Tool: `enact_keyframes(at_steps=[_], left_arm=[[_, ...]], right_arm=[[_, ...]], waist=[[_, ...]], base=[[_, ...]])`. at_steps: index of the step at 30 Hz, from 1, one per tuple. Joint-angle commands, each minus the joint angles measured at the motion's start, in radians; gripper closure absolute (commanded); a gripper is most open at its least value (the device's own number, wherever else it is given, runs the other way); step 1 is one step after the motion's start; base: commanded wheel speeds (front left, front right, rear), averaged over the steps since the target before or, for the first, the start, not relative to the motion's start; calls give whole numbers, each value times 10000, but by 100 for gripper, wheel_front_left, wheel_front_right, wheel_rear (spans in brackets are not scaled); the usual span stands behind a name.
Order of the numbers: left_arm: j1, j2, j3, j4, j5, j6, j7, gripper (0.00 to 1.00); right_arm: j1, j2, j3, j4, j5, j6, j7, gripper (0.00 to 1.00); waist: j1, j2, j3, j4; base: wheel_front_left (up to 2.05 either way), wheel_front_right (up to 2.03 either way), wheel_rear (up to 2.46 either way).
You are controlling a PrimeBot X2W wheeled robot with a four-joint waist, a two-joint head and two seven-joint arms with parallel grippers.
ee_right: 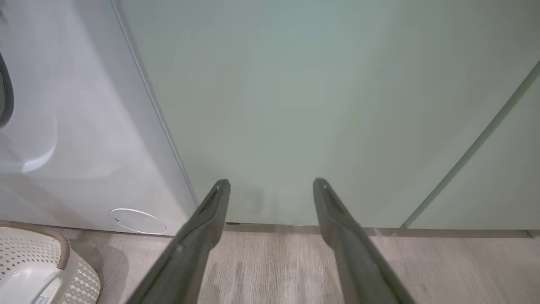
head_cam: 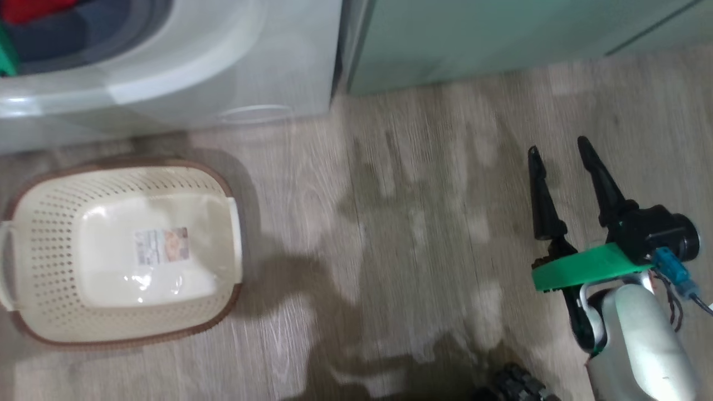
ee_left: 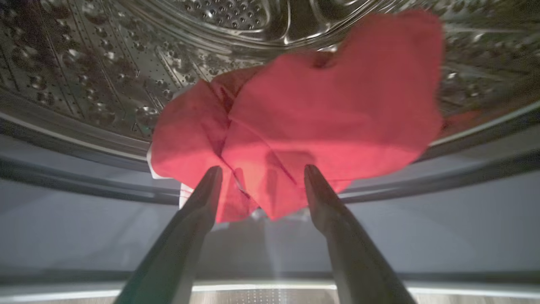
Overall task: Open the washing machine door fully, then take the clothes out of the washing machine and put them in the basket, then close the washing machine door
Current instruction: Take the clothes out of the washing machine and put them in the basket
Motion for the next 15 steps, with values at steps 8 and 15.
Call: enact_keyframes(at_steps=[8, 15], left_arm=[[-1164, 828, 5, 542, -55, 344, 38, 0], [-1531, 1076, -73, 742, -78, 514, -8, 0]], right_arm=[[-104, 128, -39, -562, -60, -7, -107, 0], [-188, 131, 119, -638, 126, -7, -107, 0]], waist=[[-1, 1, 1032, -203], [-1, 1, 1381, -339]], base=[[0, 0, 0], [0, 0, 0]])
